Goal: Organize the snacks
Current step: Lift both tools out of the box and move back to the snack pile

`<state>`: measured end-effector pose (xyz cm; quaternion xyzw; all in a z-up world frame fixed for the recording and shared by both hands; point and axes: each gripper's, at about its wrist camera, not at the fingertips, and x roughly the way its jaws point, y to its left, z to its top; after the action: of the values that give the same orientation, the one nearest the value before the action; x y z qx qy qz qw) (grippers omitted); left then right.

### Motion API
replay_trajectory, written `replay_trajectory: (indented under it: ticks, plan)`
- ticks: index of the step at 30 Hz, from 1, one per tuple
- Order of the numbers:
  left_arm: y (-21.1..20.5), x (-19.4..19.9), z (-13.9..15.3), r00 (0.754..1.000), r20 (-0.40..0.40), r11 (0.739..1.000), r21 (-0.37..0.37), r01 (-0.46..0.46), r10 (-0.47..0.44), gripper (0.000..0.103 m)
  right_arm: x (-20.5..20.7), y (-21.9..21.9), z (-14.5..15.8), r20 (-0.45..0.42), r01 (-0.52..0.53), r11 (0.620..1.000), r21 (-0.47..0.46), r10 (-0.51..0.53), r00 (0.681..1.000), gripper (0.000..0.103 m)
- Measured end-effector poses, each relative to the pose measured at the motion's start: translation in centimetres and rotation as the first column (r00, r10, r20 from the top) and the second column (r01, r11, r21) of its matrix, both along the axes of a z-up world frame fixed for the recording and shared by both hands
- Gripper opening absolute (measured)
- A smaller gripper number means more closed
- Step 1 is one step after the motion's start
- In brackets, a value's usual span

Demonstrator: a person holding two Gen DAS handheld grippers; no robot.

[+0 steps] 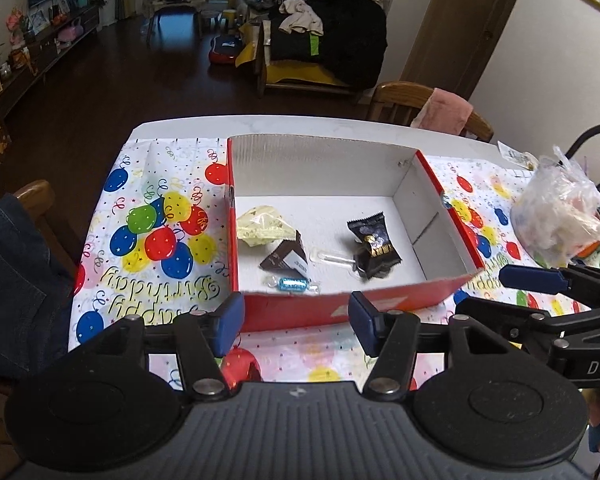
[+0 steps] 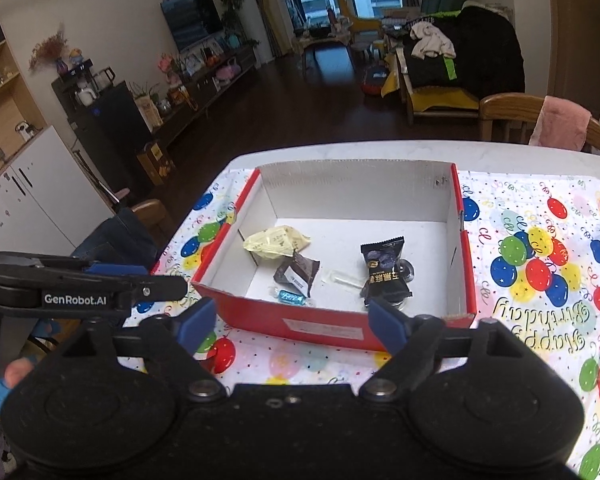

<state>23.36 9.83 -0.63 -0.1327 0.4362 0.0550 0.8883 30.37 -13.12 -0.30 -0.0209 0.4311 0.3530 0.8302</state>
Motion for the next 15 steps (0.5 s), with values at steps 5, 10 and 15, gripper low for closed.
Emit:
replay_trajectory:
  ticks: [5, 10, 15]
  plan:
    - [-0.4, -2.1, 0.5, 0.999, 0.032, 1.0, 0.011, 0.017, -0.017, 0.067, -1.8, -0.7, 0.2, 0.015, 0.001, 1.0, 0.023, -0.001, 1.0, 0.086]
    - [-0.6, -3.8, 0.6, 0.998, 0.051, 0.999, 0.024, 0.024, -0.026, 0.073, -3.5, -1.2, 0.1, 0.041, -0.001, 1.0, 0.03, -0.001, 0.999, 0.1]
    - [-0.5, -5.1, -0.2, 0.999, 0.05, 1.0, 0.016, 0.022, -0.022, 0.074, -4.9, -1.7, -0.3, 0.051, -0.001, 0.999, 0.036, -0.001, 0.999, 0.101]
